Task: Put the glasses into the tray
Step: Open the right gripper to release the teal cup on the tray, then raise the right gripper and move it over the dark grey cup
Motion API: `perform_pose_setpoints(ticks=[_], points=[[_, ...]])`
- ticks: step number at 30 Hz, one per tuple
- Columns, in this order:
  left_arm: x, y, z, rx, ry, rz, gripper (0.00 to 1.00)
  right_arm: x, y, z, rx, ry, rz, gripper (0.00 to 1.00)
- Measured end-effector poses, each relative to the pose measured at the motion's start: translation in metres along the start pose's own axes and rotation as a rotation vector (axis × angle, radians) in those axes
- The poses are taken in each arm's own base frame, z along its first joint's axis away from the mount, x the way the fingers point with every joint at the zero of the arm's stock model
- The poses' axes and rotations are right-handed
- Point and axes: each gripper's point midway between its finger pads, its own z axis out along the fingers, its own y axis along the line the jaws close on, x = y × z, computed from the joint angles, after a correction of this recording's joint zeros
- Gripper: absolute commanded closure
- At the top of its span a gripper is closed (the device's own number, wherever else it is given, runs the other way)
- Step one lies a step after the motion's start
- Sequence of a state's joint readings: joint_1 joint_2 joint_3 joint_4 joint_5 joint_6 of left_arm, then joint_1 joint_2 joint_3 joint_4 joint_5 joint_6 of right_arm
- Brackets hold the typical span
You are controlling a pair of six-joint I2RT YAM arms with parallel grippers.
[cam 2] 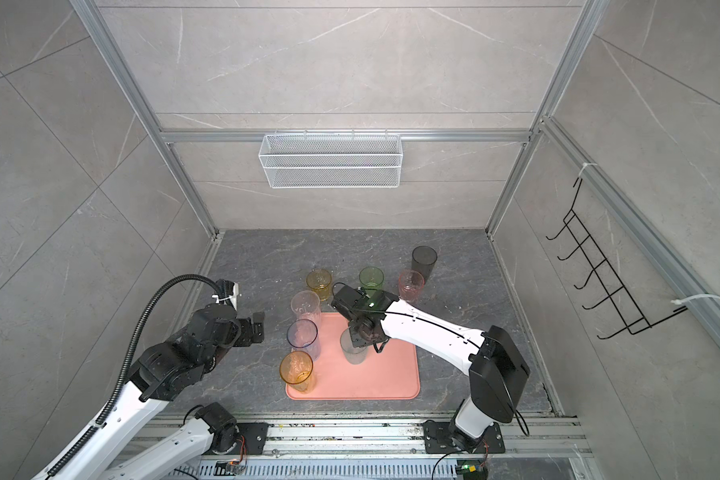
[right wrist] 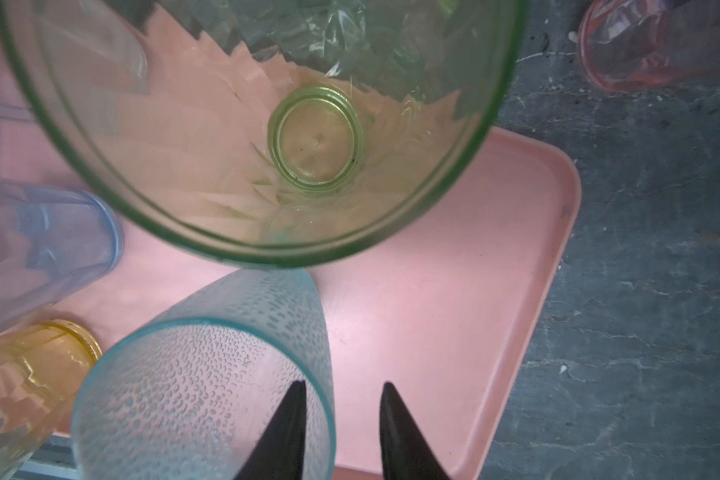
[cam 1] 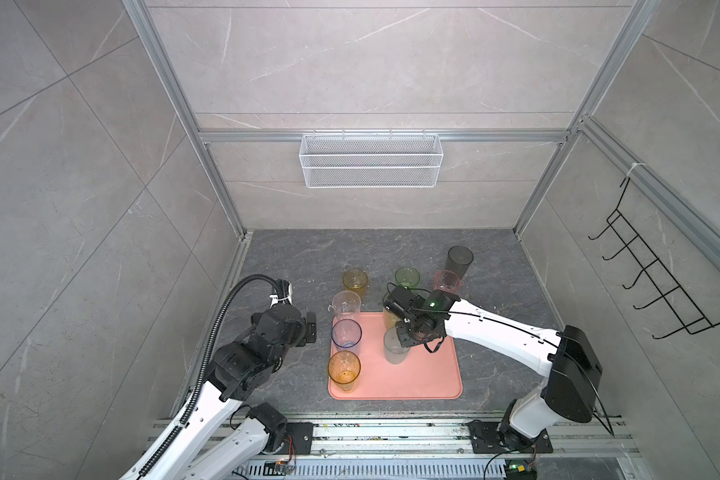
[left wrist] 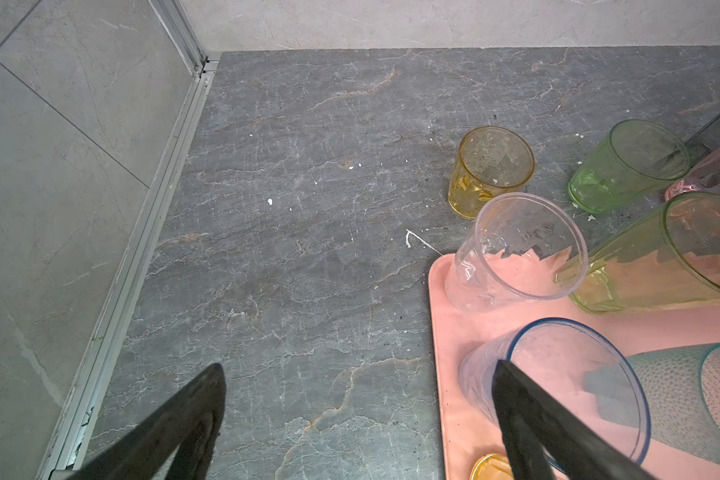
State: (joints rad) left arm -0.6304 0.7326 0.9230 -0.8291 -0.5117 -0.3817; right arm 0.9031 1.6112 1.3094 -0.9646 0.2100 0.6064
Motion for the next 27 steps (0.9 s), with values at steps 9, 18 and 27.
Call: perform_pose_setpoints(ticks=[9,18,27], points=[[0.0,0.0,0.0,0.0,-0.001,-0.001,0.0,-0.029,-0.009,-0.043,0.009,-0.138,-0.007,0.62],[0.0,0.0,-0.001,0.001,-0.003,-0.001,0.0,-0.057,-0.04,-0.074,0.087,-0.259,0.003,0.55],[0.0,0.0,-0.002,0.005,-0.006,0.0,0.0,-0.09,-0.084,-0.095,0.133,-0.361,0.094,0.45]])
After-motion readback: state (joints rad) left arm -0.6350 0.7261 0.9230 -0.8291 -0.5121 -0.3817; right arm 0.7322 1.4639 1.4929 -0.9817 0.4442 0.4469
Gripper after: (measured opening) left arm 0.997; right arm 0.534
